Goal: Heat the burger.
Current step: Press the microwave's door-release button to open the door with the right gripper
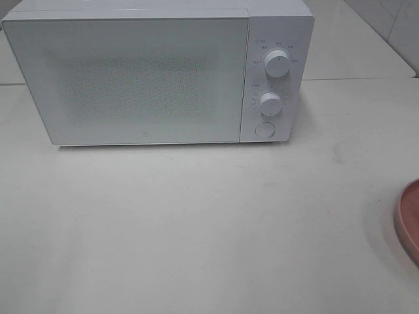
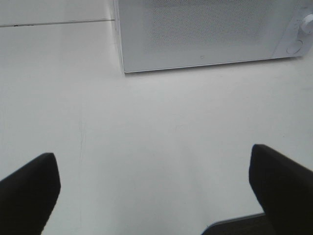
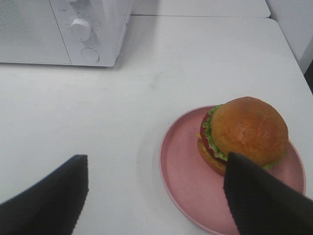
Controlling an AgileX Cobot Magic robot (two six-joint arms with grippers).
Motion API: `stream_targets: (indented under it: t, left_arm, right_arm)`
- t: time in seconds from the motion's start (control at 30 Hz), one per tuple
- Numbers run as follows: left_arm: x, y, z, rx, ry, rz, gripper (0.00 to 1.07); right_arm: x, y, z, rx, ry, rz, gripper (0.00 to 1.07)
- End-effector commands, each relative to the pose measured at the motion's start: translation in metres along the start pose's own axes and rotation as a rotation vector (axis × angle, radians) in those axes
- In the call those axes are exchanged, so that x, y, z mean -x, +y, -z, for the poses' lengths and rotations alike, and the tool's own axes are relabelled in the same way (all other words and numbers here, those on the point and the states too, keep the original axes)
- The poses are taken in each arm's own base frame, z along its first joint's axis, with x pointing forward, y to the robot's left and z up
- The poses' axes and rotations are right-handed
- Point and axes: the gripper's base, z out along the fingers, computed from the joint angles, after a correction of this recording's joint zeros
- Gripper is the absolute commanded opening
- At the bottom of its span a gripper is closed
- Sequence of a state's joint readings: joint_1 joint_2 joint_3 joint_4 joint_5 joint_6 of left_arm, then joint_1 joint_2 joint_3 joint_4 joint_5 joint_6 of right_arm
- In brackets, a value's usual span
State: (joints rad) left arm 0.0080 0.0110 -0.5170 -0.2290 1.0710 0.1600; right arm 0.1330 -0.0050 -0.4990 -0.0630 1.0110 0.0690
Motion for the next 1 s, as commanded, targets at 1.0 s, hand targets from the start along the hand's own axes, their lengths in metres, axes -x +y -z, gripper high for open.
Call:
stream_targets:
  t: [1.0]
  left_arm:
    - [0.0, 0.0, 0.0, 0.001, -0.001, 0.008, 0.98]
  right_arm:
    - [0.057, 0.008, -0.07, 0.017, -0.019, 0.013, 0.75]
